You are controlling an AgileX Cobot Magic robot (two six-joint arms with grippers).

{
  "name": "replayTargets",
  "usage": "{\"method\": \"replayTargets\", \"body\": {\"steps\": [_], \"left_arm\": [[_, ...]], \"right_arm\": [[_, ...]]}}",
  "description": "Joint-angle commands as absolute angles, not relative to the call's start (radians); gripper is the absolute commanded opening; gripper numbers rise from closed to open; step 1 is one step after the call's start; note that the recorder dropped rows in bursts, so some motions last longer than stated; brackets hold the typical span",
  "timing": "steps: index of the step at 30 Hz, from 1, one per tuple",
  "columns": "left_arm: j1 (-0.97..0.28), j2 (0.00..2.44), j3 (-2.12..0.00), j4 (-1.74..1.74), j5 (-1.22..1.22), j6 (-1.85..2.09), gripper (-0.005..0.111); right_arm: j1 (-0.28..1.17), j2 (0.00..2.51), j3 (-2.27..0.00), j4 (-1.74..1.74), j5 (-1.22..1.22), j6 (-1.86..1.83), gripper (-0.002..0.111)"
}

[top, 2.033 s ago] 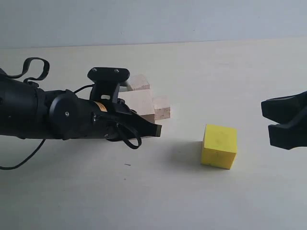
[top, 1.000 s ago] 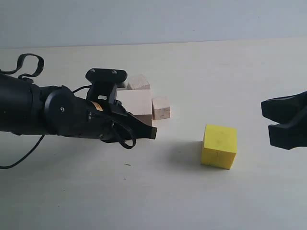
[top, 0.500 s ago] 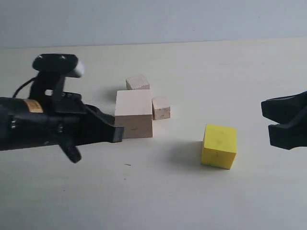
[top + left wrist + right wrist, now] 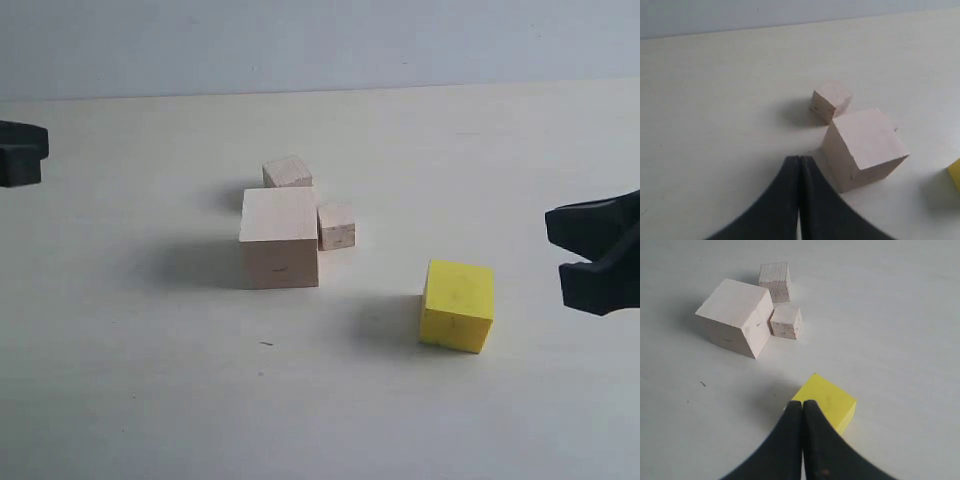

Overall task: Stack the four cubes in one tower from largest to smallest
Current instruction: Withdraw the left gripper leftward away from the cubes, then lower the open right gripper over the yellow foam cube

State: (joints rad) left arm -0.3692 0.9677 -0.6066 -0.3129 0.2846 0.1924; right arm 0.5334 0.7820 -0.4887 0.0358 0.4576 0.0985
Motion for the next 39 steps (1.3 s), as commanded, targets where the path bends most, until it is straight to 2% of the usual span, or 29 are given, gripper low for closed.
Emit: {"method": "replayTargets", "body": {"steps": [1, 7, 11, 18, 25, 30, 32, 33, 35, 38, 39], "left_arm": [[-0.354, 0.967, -0.675, -0.251, 0.349, 0.203, 0.0], [-0.354, 0.986, -0.687, -0.253, 0.456, 0.195, 0.0], [-0.354, 0.989, -0.671, -0.28, 0.473, 0.213, 0.0], [-0.354, 0.989, -0.671, -0.28, 0.499, 0.31, 0.0], [-0.354, 0.989, -0.671, -0.346, 0.559, 0.307, 0.0], [-0.354, 0.989, -0.671, -0.335, 0.648, 0.307, 0.0], [-0.354, 0.989, -0.671, -0.316, 0.648, 0.307, 0.0], [-0.354, 0.989, -0.671, -0.316, 0.65, 0.307, 0.0], [-0.354, 0.989, -0.671, -0.316, 0.657, 0.284, 0.0], [-0.354, 0.989, -0.671, -0.316, 0.662, 0.281, 0.0], [-0.354, 0.989, -0.671, -0.316, 0.662, 0.281, 0.0]], "right_arm": [[0.536, 0.783, -0.496, -0.005, 0.438, 0.088, 0.0], [0.536, 0.804, -0.498, 0.0, 0.414, 0.088, 0.0], [0.536, 0.849, -0.549, 0.03, 0.548, 0.088, 0.0], [0.536, 0.912, -0.593, 0.028, 0.572, 0.088, 0.0], [0.536, 1.059, -0.815, 0.011, 0.813, 0.034, 0.0], [0.536, 1.223, -0.922, 0.034, 0.829, -0.018, 0.0], [0.536, 1.301, -0.987, 0.034, 0.907, -0.016, 0.0], [0.536, 1.329, -1.006, 0.034, 0.931, -0.016, 0.001], [0.536, 1.394, -1.049, 0.034, 0.974, 0.015, 0.013], [0.536, 1.44, -1.066, 0.077, 0.986, 0.107, 0.033], [0.536, 1.456, -1.066, 0.079, 0.982, 0.155, 0.044]]}}
